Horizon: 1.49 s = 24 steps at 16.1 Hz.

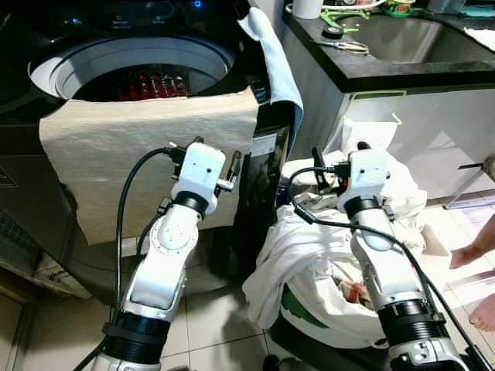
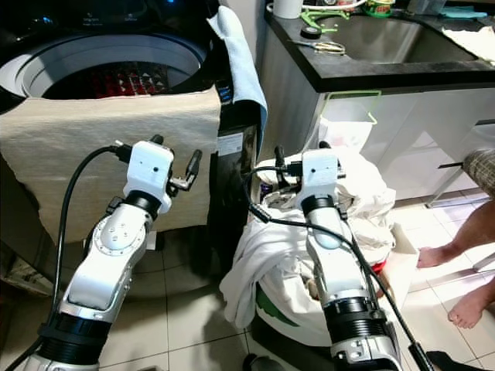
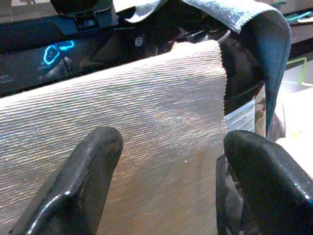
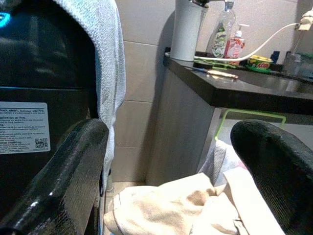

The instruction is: Clothes washing

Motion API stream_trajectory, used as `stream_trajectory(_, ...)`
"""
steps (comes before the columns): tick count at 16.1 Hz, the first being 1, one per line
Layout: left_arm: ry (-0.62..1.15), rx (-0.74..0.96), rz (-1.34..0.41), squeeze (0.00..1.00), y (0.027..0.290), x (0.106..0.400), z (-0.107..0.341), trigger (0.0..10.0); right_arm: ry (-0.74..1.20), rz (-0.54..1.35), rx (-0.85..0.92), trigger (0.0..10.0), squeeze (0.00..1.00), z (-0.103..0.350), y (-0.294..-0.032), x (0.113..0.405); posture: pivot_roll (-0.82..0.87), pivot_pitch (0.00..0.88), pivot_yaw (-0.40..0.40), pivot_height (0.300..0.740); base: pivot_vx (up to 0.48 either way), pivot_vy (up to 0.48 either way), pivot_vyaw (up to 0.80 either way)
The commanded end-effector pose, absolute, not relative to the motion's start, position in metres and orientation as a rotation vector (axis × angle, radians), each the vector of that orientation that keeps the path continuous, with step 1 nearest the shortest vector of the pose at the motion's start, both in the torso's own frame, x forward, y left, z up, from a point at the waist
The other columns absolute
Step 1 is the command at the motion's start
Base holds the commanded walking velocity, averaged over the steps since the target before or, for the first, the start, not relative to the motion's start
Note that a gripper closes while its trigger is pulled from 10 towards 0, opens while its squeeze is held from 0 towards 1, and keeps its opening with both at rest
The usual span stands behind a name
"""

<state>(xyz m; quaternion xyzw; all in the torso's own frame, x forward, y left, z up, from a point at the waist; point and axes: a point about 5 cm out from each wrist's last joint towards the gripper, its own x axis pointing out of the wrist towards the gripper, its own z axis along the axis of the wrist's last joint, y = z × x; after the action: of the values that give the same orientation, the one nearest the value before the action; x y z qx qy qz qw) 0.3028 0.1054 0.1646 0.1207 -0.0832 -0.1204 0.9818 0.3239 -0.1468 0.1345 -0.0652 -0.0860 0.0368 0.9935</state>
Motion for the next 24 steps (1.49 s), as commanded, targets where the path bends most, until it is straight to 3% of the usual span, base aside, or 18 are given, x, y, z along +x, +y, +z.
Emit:
stream_trajectory(1, -0.167, 0.227, -0.251, 0.00, 0.105, 0.303, 0.164, 10.0, -0.197, 0.083, -0.118, 10.0, 0.00, 0.140, -0.146, 0.326, 0.11, 0.000, -0.038, 0.736, 0.000, 0.000, -0.59)
stream_trajectory(6, -0.174, 0.225, -0.256, 0.00, 0.105, 0.303, 0.164, 10.0, -0.193, 0.087, -0.131, 10.0, 0.00, 0.139, -0.145, 0.327, 0.11, 0.000, -0.038, 0.736, 0.000, 0.000, -0.60)
stream_trajectory(16, -0.160, 0.250, -0.213, 0.00, 0.115, 0.305, 0.160, 10.0, -0.203, 0.136, -0.174, 10.0, 0.00, 0.142, -0.134, 0.331, 0.12, 0.000, -0.058, 0.736, 0.000, 0.000, 0.00)
stream_trajectory(24, -0.177, 0.258, -0.210, 0.00, 0.114, 0.308, 0.164, 10.0, -0.198, 0.147, -0.181, 10.0, 0.00, 0.139, -0.133, 0.330, 0.11, 0.000, -0.047, 0.736, 0.451, 0.000, 0.00)
